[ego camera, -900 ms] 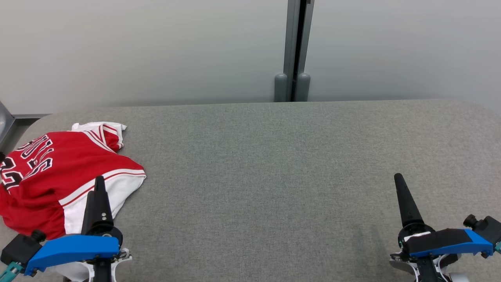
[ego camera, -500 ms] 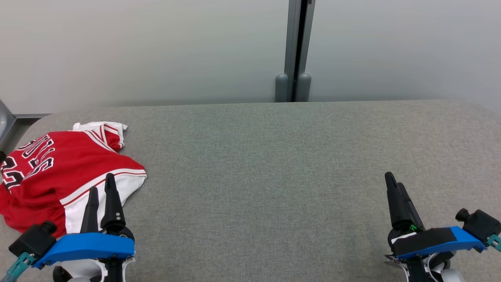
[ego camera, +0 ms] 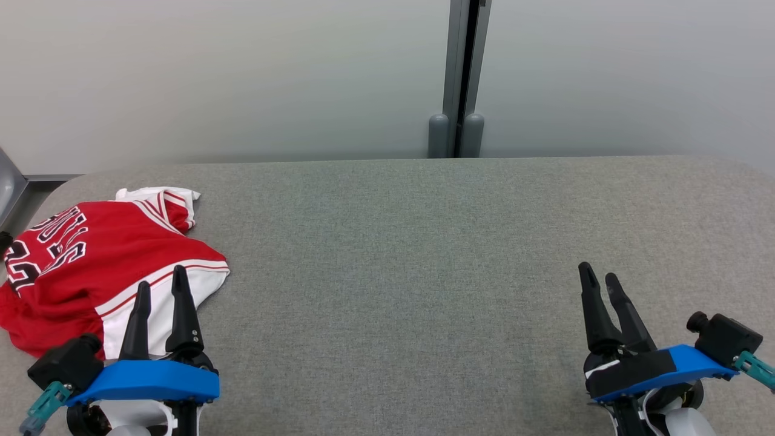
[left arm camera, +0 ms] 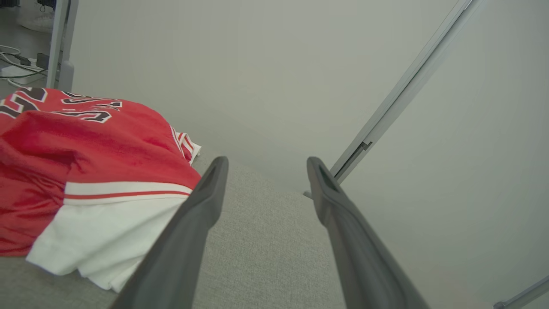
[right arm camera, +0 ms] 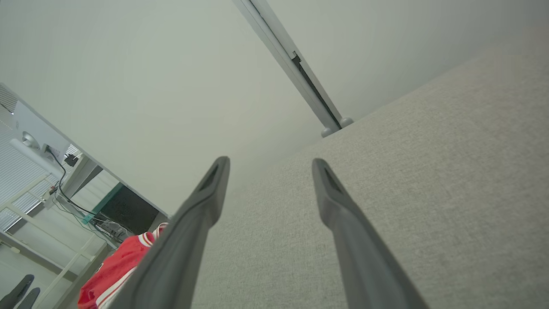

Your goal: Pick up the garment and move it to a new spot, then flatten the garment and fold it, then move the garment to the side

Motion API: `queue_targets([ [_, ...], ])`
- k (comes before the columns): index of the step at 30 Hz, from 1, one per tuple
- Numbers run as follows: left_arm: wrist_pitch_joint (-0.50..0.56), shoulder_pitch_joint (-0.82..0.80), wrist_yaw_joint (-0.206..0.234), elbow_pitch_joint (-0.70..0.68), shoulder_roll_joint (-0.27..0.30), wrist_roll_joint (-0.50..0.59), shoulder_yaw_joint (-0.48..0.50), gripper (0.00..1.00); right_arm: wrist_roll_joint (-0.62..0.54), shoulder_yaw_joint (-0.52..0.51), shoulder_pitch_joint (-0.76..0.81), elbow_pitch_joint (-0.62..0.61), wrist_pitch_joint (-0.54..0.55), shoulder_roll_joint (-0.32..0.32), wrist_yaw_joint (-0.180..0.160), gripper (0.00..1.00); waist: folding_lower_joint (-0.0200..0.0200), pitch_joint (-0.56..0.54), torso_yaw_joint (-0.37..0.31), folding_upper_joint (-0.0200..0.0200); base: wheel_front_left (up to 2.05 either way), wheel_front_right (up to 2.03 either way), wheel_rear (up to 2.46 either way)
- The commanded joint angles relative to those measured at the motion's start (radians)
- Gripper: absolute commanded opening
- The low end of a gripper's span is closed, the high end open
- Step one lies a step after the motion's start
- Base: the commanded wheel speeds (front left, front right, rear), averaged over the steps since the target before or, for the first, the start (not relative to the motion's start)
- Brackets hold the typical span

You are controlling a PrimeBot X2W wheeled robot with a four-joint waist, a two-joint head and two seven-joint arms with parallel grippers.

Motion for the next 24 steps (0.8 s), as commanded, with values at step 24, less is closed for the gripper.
queue_targets([
  [24,-0.066,-0.011,0.013,0.011,0.037,0.286,-0.032,1.0,-0.274,0.033,-0.025,0.017,-0.068,-0.009,0.002,1.0,0.0,0.001,0.006,0.0,0.0,0.0,0.0],
])
